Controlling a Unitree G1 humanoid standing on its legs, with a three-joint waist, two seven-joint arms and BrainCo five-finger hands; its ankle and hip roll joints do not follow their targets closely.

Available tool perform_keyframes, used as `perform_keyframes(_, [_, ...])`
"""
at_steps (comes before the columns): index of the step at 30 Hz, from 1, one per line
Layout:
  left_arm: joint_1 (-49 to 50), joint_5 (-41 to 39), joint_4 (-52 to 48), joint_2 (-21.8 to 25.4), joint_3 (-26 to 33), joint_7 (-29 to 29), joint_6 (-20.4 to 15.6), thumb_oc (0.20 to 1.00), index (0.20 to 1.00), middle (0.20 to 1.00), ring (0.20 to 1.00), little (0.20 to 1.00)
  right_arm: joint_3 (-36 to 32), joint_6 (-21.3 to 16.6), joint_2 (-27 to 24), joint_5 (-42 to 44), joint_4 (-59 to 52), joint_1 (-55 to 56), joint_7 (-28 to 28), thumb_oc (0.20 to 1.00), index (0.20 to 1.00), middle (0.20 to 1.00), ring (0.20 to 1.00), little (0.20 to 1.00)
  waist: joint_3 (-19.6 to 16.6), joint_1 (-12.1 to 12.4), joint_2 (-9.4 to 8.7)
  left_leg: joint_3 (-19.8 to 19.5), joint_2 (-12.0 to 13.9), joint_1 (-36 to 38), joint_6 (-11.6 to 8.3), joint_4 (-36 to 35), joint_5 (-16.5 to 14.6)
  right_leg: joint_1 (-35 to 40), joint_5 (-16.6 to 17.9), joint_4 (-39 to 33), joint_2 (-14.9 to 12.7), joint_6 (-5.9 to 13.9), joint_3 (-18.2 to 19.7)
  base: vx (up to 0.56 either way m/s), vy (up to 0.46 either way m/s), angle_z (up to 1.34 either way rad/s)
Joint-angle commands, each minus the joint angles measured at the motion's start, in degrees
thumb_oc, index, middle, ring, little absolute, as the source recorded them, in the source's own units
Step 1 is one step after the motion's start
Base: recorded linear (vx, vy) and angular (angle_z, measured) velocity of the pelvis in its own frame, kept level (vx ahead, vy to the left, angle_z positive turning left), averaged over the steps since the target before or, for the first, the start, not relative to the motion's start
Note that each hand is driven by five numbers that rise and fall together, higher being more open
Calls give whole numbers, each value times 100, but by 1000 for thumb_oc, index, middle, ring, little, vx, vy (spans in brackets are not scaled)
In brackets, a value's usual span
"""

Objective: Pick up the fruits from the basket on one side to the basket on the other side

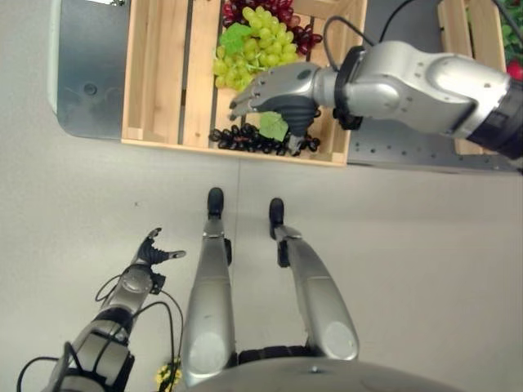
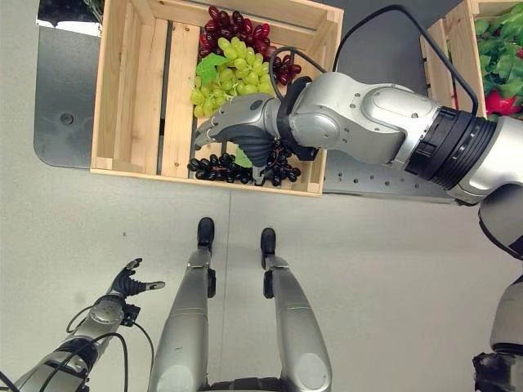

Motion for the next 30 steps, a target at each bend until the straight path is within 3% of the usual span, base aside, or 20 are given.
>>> perform_keyframes(1, [287, 148, -79, 149, 238, -5, -50, 1000, 1000, 1000, 1000, 1000, -30, -93, -403, 270, -447, -247, -25, 1000, 1000, 1000, 1000, 1000, 36, 118, -242, -26, 105, 100, -104, 539, -556, 343, 79, -328, -314, 420, 239, 0, 0, 0])
perform_keyframes(18, [406, 115, -267, 263, 66, 57, -41, 1000, 1000, 1000, 1000, 1000, -205, -97, 152, -223, 657, -44, -428, 1000, 1000, 1000, 1000, 1000, 36, 155, -26, -37, 69, -348, -91, 575, -467, -154, 113, -176, -315, 421, 240, 0, 0, 0])
perform_keyframes(23, [431, 60, -244, 236, -67, 109, -24, 1000, 1000, 1000, 1000, 1000, -813, 102, 560, -524, 2028, 489, -902, 1000, 1000, 1000, 1000, 1000, 36, 185, 68, -35, 55, -532, -67, 617, -447, -343, 133, -118, -301, 430, 248, 0, 0, -1])
perform_keyframes(27, [296, -83, -90, 114, -314, 172, 15, 1000, 1000, 1000, 1000, 1000, -1706, 388, 1103, -67, 3709, 1070, -1324, 1000, 1000, 1000, 1000, 1000, 36, 188, 171, -37, 26, -719, -42, 647, -438, -514, 132, -83, -309, 421, 247, -3, 0, -1])
perform_keyframes(30, [218, -149, 36, 64, -392, 180, 43, 1000, 1000, 1000, 1000, 1000, -1939, 456, 1339, 46, 4341, 1184, -1481, 1000, 1000, 1000, 1000, 1000, 36, 182, 212, -28, 10, -765, -39, 629, -429, -572, 141, -85, -309, 421, 261, 0, 0, 0])
